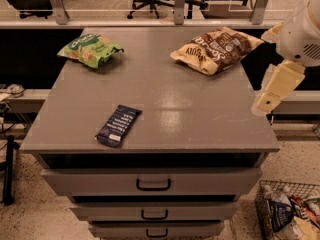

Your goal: Move brown chip bag near rxbar blueberry

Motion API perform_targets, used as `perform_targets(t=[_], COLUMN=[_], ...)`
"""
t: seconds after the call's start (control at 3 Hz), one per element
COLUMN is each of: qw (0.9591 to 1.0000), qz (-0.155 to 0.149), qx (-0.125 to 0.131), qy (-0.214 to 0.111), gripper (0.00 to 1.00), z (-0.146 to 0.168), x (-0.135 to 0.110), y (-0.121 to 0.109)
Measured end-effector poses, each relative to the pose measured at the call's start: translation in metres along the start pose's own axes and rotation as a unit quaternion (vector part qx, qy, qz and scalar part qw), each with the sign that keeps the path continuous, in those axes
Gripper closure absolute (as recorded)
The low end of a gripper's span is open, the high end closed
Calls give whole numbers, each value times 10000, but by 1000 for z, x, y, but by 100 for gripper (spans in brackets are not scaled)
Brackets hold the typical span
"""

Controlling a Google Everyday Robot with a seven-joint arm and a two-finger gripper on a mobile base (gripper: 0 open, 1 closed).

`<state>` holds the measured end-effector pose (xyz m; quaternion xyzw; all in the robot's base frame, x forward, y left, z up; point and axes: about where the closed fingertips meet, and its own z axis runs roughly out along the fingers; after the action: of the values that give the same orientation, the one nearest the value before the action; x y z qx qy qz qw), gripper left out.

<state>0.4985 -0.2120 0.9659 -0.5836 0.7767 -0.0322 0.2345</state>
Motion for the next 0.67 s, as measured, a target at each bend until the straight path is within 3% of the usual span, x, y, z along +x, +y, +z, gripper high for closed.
perform_targets(t=[0.33, 0.67], qw=[9989, 9960], qz=[201, 455], qx=[289, 392], qy=[-295, -656], gripper=[0, 0], z=[45, 93], x=[-11, -25], y=[-61, -115])
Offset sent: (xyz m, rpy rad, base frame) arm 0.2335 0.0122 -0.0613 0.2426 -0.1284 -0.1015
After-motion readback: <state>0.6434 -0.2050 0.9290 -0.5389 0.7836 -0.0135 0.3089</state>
